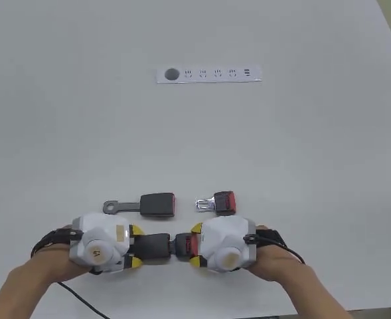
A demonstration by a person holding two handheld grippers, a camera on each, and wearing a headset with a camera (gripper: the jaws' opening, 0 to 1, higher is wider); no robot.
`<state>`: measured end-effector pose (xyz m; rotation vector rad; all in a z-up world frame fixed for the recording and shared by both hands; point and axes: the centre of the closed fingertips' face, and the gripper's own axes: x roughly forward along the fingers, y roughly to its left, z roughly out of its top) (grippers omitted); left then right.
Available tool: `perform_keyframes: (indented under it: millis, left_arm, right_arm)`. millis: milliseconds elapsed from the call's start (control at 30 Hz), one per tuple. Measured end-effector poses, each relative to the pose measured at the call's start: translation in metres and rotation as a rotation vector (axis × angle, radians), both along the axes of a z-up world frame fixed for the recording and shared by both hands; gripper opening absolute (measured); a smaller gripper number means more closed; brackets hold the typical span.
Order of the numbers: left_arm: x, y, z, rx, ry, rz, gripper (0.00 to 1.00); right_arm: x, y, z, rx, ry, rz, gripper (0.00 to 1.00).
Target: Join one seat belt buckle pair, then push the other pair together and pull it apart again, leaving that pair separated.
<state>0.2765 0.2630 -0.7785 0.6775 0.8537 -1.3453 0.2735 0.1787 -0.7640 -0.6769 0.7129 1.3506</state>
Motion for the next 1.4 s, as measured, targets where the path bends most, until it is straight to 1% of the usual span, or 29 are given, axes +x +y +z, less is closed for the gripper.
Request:
perform_keyframes:
  millis: [100,133,167,200,233,300,333,367,400,433,467,500,533,600,667,700,733,800,933,1033,1067,1100,1200,1267,1400]
  left_arm:
    - [0.0,-0.001,0.0,0.01,-0.003,-0.004,0.3]
    - [-0.002,0.004,-0.001,0.037,0.007,-0.011,0.3]
    - [0.001,0.0,0.0,0.01,-0.002,-0.003,0.3]
    - [0.0,0.0,0.0,0.014,-0.001,-0.007,0.29]
    - [0.001,0.0,0.0,0.012,-0.002,-0.004,0.29]
    - [0.001,0.0,0.001,0.002,-0.004,0.007,0.3]
    - [0.001,0.0,0.001,0.001,-0.005,0.008,0.3]
    - [0.001,0.0,0.001,0.0,-0.006,0.009,0.3]
    - [0.001,0.0,0.002,0.0,-0.007,0.009,0.3]
    - [0.001,0.0,0.002,0.001,-0.009,0.005,0.3]
    - [0.0,0.0,0.002,0.001,-0.012,-0.001,0.3]
    - [0.0,0.0,0.001,0.0,-0.012,-0.003,0.3]
    - [0.0,0.0,0.002,-0.004,-0.012,-0.004,0.3]
    - [0.0,-0.001,0.002,-0.007,-0.013,-0.02,0.3]
    - [0.0,-0.002,0.002,-0.005,-0.009,-0.024,0.31]
    - [-0.001,-0.003,0.002,0.002,-0.013,-0.026,0.31]
    - [-0.001,-0.003,0.001,0.014,-0.023,-0.039,0.31]
    - [-0.002,-0.004,0.001,0.021,-0.024,-0.045,0.31]
    - [-0.002,-0.003,0.002,0.015,-0.026,-0.047,0.31]
    - [-0.002,-0.004,0.005,0.001,-0.026,-0.038,0.31]
    - [-0.002,-0.004,0.005,0.003,-0.027,-0.037,0.31]
    - [-0.003,-0.005,0.006,0.015,-0.033,-0.049,0.31]
    - [-0.002,-0.003,0.007,0.023,-0.027,-0.054,0.31]
    - [-0.002,-0.003,0.006,0.023,-0.026,-0.058,0.32]
    - [-0.002,-0.004,0.008,0.022,-0.033,-0.071,0.32]
  right_arm:
    - [-0.001,0.003,0.0,0.001,0.001,-0.006,0.27]
    - [-0.005,0.015,0.002,0.029,0.008,0.049,0.27]
    - [-0.003,0.005,0.001,-0.01,0.005,0.007,0.27]
    - [-0.003,0.007,0.001,0.002,0.003,0.007,0.27]
    - [-0.003,0.007,-0.002,0.003,0.004,0.009,0.27]
    - [0.0,0.002,-0.015,0.002,0.004,0.009,0.28]
    - [0.001,0.001,-0.019,0.0,0.001,0.01,0.28]
    - [-0.002,0.002,-0.001,-0.002,-0.002,0.013,0.28]
    - [-0.002,0.001,0.001,-0.003,-0.004,0.013,0.28]
    - [-0.004,0.001,0.011,-0.005,-0.012,0.018,0.28]
    - [-0.006,-0.001,0.015,-0.006,-0.019,0.023,0.28]
    - [-0.004,0.0,0.007,-0.008,-0.015,0.026,0.28]
    - [-0.004,-0.002,0.008,-0.003,-0.02,0.034,0.28]
    - [-0.004,-0.002,0.014,0.023,-0.015,0.04,0.28]
    - [-0.003,-0.002,0.011,0.02,-0.014,0.042,0.28]
    - [-0.002,-0.001,0.009,0.015,-0.016,0.042,0.28]
    - [-0.002,0.0,0.009,0.008,-0.018,0.042,0.28]
    - [-0.001,0.001,0.007,-0.004,-0.015,0.036,0.28]
    - [0.0,-0.002,0.004,0.016,-0.016,0.042,0.28]
    - [-0.001,-0.001,0.003,0.023,-0.015,0.043,0.28]
    - [-0.001,0.0,0.003,0.025,-0.021,0.047,0.28]
    - [0.0,0.001,0.0,0.015,-0.015,0.04,0.28]
    - [-0.001,0.0,0.001,0.013,0.0,0.033,0.29]
    - [-0.002,-0.001,0.001,0.017,0.006,0.029,0.3]
    - [-0.003,-0.001,0.001,0.019,-0.001,0.043,0.31]
